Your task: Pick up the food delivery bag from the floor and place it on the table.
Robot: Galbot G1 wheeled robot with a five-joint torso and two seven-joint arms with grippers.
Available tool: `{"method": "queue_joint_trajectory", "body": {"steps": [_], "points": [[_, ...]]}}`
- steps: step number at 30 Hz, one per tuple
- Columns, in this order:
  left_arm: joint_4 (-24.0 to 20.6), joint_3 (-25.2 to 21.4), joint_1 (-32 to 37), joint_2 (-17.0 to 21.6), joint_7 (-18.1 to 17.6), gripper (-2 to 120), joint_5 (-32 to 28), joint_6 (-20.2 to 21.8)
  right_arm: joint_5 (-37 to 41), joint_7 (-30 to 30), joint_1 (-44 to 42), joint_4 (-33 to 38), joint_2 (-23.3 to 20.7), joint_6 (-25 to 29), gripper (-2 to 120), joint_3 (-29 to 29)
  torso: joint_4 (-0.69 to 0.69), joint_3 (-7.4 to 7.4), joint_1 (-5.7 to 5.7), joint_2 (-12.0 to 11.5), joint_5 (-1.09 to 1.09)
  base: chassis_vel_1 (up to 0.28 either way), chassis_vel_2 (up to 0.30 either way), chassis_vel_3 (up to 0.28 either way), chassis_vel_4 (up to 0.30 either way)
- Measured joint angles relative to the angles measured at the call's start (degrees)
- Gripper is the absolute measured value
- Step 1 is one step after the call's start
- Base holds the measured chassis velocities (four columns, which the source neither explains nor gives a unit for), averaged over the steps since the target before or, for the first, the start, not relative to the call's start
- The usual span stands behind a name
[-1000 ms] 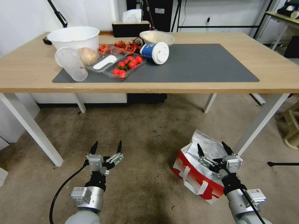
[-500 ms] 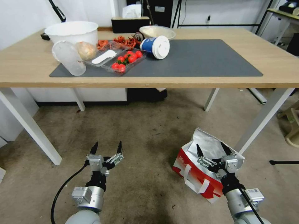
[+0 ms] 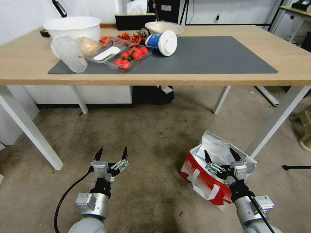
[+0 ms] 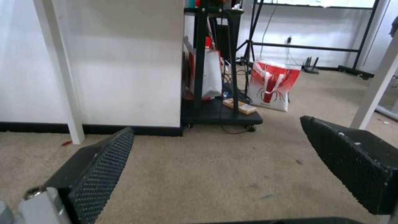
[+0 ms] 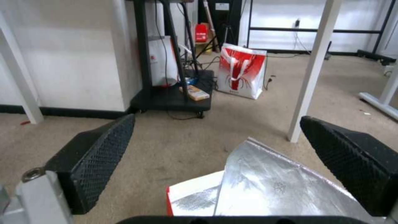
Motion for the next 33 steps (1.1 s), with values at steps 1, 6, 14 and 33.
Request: {"method": "queue_joint_trajectory", "body": {"steps": [1, 6, 14, 33], "points": [[0.0, 0.0, 0.0, 0.0, 0.0, 100, 0.0, 0.0, 0.0, 0.0, 0.0, 0.0, 0.0, 0.0, 100, 0.0, 0.0, 0.0, 0.0, 0.0, 0.0, 0.0, 0.0, 0.0, 0.0], [0.1, 0.0, 0.0, 0.0, 0.1, 100, 0.0, -0.4, 0.0, 0.0, 0.0, 0.1, 0.1, 0.0, 100, 0.0, 0.0, -0.91, -0.26, -1.2, 0.0, 0.0, 0.0, 0.0, 0.0], [0.1, 0.0, 0.1, 0.0, 0.1, 100, 0.0, -0.4, 0.0, -0.1, -0.1, 0.2, 0.1, 0.0, 100, 0.0, 0.0, -2.43, -0.49, -2.9, 0.0, 0.0, 0.0, 0.0, 0.0], [-0.4, -0.1, 0.4, -0.1, 0.2, 100, 0.0, -0.5, 0.0, -0.2, -0.5, 0.3, 0.1, 0.3, 100, 0.1, 0.0, -5.74, -0.83, -7.1, 0.0, 0.0, 0.0, 0.0, 0.0]]}}
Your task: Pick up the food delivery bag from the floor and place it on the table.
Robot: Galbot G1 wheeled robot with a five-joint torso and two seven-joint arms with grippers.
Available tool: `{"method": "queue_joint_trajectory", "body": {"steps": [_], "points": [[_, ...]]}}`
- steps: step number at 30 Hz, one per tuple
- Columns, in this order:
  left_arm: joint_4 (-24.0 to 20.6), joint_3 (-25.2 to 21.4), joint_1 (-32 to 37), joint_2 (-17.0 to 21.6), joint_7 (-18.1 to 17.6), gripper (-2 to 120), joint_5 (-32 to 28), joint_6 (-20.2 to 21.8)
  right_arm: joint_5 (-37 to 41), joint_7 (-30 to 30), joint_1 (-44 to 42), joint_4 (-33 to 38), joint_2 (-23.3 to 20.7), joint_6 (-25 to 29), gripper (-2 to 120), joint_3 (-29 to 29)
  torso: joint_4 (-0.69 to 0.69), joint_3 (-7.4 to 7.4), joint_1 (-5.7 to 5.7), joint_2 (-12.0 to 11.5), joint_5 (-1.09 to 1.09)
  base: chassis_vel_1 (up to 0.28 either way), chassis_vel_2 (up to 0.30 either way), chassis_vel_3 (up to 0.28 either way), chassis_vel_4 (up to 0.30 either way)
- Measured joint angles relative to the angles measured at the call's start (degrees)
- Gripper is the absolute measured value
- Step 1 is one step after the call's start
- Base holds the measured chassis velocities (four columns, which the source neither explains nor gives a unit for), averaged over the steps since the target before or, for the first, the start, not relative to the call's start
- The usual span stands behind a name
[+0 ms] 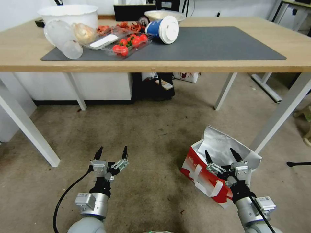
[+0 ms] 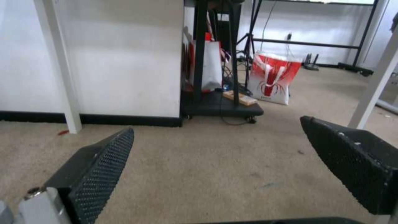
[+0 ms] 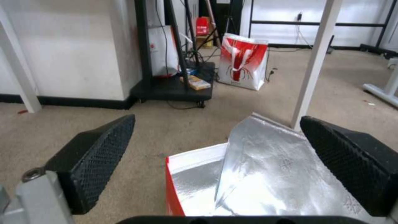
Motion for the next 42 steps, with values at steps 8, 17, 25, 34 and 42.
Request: {"method": "queue_joint_trajectory", "body": {"steps": [8, 17, 25, 34, 42], "points": [[0.0, -0.1, 0.2, 0.1, 0.0, 100, 0.1, -0.2, 0.0, 0.0, 0.2, -0.2, 0.1, 0.0, 100, 0.0, 0.0, 0.0, -0.11, -0.2, 0.0, 0.0, 0.0, 0.0, 0.0], [1.7, -0.1, -0.5, 0.0, -0.3, 100, 0.5, -2.9, 0.0, -0.1, 0.1, -0.7, -0.2, 0.1, 100, 0.1, -0.01, 0.0, -0.11, 0.0, 0.0, 0.0, 0.0, 0.0, 0.0], [1.8, -0.2, -0.7, 0.2, 1.7, 100, 2.4, -4.9, 4.4, -4.0, 2.7, -3.1, -9.9, 2.5, 100, 3.2, 0.0, 0.0, -0.07, 0.2, 0.02, 0.0, 0.0, 0.0, 0.0], [0.3, -0.3, 0.2, 0.0, 3.0, 100, 4.4, -3.0, 18.7, -19.9, 8.7, -14.3, -31.7, 2.7, 100, 9.6, 0.0, 0.0, -0.05, 0.3, 0.02, 0.0, 0.0, 0.0, 0.0], [0.7, -0.6, 1.1, -0.9, 4.4, 100, 4.6, -4.5, 21.9, -24.2, 16.4, -30.0, -44.5, 3.6, 100, 6.2, 0.0, 0.0, -0.04, 0.3, 0.02, 0.0, 0.0, 0.0, 0.0]]}}
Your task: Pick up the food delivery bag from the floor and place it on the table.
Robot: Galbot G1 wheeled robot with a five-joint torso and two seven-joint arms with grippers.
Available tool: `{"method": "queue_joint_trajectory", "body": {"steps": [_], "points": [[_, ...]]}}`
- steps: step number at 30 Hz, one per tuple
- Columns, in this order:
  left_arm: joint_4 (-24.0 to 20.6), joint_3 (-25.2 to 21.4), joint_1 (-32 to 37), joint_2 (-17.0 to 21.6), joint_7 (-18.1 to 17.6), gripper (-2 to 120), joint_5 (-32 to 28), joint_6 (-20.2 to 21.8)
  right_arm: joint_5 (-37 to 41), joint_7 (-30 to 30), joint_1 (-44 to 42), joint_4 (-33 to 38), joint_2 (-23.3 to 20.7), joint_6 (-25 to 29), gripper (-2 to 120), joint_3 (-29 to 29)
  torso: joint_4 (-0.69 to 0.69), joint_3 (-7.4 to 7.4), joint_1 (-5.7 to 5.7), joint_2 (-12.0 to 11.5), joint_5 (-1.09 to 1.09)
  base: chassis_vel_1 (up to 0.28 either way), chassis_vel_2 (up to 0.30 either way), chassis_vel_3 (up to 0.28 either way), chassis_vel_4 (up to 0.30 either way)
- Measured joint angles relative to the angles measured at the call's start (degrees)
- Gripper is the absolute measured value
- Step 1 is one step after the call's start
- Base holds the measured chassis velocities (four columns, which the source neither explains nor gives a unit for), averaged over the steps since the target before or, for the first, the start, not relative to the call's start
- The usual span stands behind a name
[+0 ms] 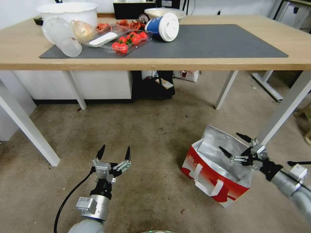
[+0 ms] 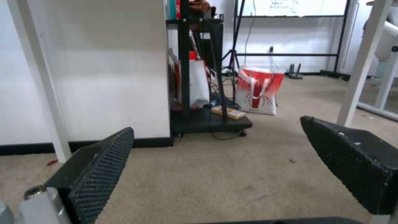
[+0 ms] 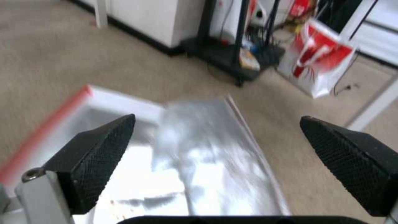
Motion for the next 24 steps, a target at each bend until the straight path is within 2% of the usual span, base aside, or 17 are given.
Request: {"method": "queue_joint_trajectory", "body": {"steps": [1, 4, 9, 24], "points": [[0.0, 0.0, 0.0, 0.0, 0.0, 100, 0.0, 0.0, 0.0, 0.0, 0.0, 0.0, 0.0, 0.0, 100, 0.0, 0.0, 0.0, 0.0, 0.0, 0.0, 0.0, 0.0, 0.0, 0.0], [0.3, 0.0, 0.0, -0.5, 0.0, 100, 0.2, -0.1, 0.8, -1.5, 2.9, -6.2, -3.7, 0.1, 100, -2.8, 0.0, 0.0, 0.0, 0.0, -0.01, 0.0, 0.0, 0.0, 0.0], [0.8, 0.0, 0.0, -1.0, 0.0, 100, 0.5, -0.2, 0.9, -3.6, 6.4, -12.7, -6.0, 0.1, 100, -5.8, 0.0, 0.0, 0.01, 0.0, -0.02, 0.0, 0.0, 0.0, 0.0], [1.4, -0.3, 0.3, -1.7, -0.4, 100, 1.1, -0.9, 1.3, -7.5, 17.9, -23.9, -6.3, 0.1, 100, -15.5, 0.0, 0.0, 0.01, 0.1, -0.02, 0.0, 0.0, 0.0, 0.0]]}}
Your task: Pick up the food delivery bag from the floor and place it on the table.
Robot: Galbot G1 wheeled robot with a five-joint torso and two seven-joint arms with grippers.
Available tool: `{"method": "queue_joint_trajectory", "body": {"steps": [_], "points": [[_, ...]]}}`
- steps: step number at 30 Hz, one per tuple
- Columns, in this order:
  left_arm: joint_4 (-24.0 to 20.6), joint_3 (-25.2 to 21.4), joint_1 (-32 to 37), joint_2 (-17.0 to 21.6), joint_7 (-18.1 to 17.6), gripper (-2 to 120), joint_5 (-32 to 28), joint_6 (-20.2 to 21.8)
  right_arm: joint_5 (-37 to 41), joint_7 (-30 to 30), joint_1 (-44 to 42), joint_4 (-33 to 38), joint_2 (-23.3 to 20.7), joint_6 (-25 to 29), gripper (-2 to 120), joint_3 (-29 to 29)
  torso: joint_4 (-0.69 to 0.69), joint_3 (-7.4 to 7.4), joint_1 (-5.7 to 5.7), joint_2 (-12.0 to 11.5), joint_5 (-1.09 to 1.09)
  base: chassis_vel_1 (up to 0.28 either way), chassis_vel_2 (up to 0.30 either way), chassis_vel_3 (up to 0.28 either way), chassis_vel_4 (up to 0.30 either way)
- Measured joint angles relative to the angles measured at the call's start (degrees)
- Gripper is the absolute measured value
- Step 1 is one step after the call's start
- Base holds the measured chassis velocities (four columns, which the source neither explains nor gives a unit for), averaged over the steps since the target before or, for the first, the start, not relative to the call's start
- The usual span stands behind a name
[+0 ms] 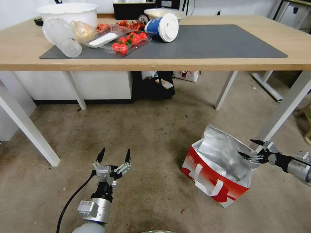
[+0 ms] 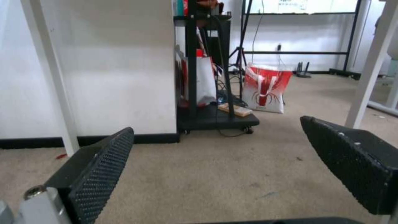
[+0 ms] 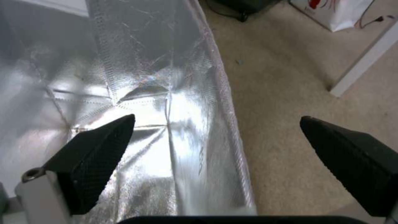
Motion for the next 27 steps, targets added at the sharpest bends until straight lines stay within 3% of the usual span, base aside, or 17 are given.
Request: {"method": "queue_joint_trajectory", "body": {"steps": [7, 21, 27], "points": [[0.3, -0.2, 0.3, -0.6, -0.3, 100, 0.3, -0.3, -0.3, -2.7, 4.9, -4.2, 1.3, -1.5, 100, -3.9, 0.0, 0.0, 0.0, 0.0, 0.0, 0.0, 0.0, 0.0, 0.0], [0.4, -0.5, 0.5, -0.8, -0.6, 100, 0.5, -0.4, -2.1, -3.5, 7.1, -7.0, 3.3, -2.9, 100, -5.8, 0.0, 0.0, 0.0, 0.0, 0.0, 0.0, 0.0, 0.0, 0.0], [0.4, -0.6, 0.6, -0.8, -0.8, 100, 0.5, -0.7, -1.9, -3.1, 6.9, -7.2, 3.5, -3.5, 78, -5.7, 0.0, 0.0, 0.0, 0.0, 0.0, 0.0, 0.0, 0.0, 0.0]]}}
